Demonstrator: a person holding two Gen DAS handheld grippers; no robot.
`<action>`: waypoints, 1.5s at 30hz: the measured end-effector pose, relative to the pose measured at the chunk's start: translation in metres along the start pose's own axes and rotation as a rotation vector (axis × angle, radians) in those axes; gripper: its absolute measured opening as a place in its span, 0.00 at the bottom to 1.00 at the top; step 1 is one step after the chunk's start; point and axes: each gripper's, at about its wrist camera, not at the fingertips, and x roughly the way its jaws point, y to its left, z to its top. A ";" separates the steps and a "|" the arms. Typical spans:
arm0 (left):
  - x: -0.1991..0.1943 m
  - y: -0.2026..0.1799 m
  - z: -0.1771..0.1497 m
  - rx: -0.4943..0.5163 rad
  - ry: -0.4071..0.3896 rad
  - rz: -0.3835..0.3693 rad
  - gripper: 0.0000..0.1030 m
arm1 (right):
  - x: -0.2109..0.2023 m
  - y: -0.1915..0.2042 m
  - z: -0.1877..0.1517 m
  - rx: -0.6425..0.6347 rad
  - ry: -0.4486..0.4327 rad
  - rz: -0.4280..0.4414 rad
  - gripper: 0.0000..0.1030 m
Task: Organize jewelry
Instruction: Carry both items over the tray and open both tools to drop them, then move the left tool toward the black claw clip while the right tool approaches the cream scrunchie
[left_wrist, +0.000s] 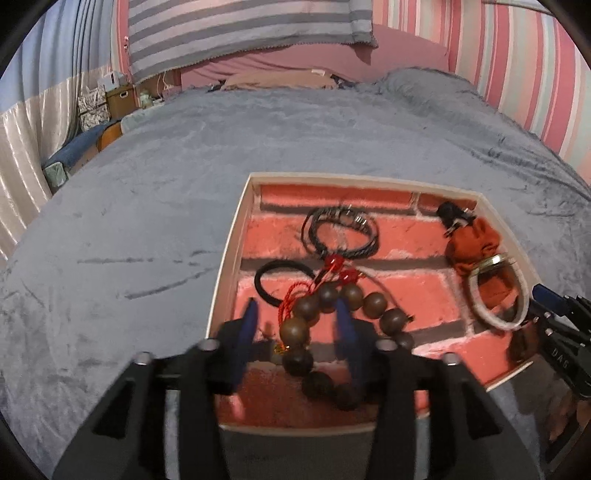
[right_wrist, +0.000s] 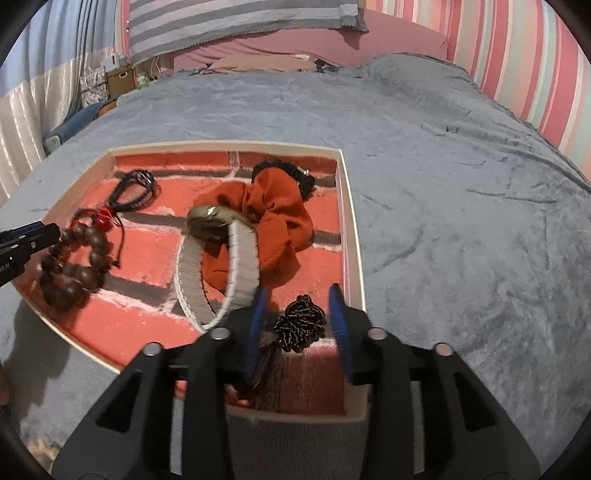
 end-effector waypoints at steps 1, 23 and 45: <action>-0.009 -0.001 0.002 0.001 -0.014 -0.006 0.50 | -0.005 -0.001 0.002 0.009 -0.008 0.019 0.58; -0.207 0.059 -0.072 0.040 -0.267 0.097 0.96 | -0.158 0.048 -0.054 -0.005 -0.171 -0.039 0.96; -0.153 0.075 -0.160 -0.002 -0.090 0.068 0.96 | -0.133 0.096 -0.123 -0.012 -0.041 -0.023 0.95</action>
